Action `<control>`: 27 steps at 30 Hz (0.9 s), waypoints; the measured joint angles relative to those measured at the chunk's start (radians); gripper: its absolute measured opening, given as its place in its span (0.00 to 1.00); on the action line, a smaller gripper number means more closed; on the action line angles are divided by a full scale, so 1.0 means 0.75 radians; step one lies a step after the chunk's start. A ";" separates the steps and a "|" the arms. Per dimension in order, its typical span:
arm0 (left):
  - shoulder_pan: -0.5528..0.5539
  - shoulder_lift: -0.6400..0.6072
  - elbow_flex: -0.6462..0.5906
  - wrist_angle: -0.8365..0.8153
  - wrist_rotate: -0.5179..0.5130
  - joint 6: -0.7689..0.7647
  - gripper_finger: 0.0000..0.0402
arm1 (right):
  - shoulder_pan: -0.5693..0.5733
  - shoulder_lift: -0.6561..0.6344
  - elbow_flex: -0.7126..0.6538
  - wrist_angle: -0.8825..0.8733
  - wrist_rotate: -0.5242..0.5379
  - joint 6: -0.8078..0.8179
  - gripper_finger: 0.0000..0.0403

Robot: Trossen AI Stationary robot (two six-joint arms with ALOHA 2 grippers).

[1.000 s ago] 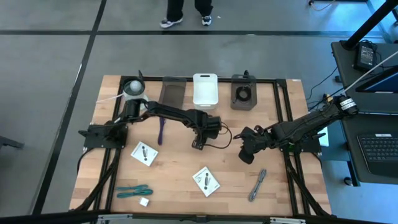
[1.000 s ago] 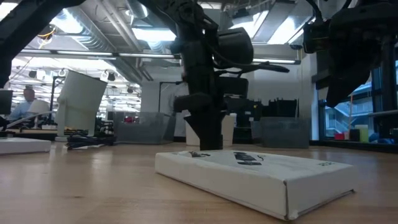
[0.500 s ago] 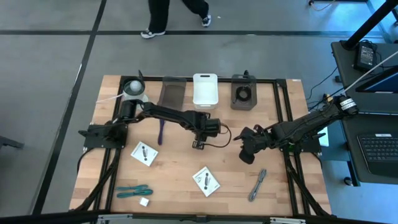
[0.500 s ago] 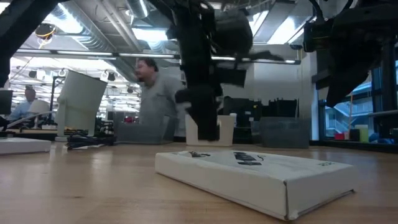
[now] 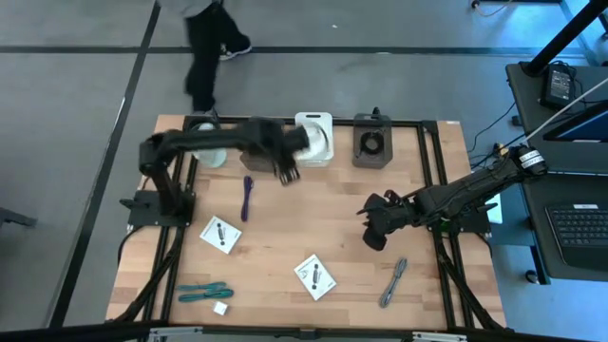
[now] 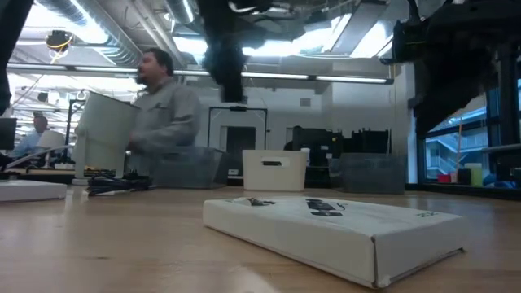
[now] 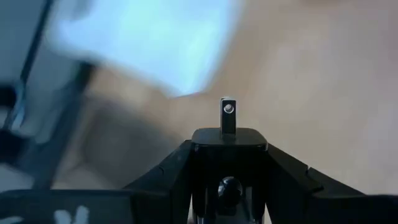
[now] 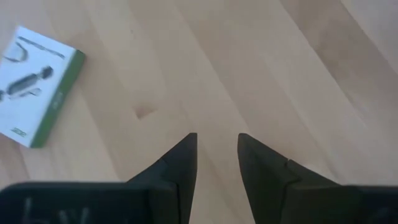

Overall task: Pick and place items into bin
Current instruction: Put the black charger adapter into the left black bin

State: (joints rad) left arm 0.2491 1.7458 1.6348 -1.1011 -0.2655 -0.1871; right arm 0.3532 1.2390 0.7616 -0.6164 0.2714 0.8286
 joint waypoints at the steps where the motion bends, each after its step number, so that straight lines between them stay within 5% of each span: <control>1: 0.051 -0.024 0.000 -0.035 -0.006 -0.023 0.36 | -0.003 0.000 0.000 0.018 0.000 0.001 0.30; 6: 0.317 -0.084 0.000 -0.099 0.015 -0.062 0.36 | -0.026 0.000 0.000 0.095 0.000 0.012 0.30; 13: 0.586 -0.072 -0.140 0.045 0.226 -0.036 0.36 | -0.071 0.000 0.000 0.119 0.001 0.154 0.30; 27: 0.612 0.018 -0.442 0.295 0.274 0.196 0.36 | -0.170 0.000 0.000 0.167 0.067 0.252 0.30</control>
State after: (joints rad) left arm 0.7083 1.7595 1.3032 -0.8799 -0.0601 -0.0399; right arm 0.2259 1.2388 0.7616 -0.4910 0.3218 1.0172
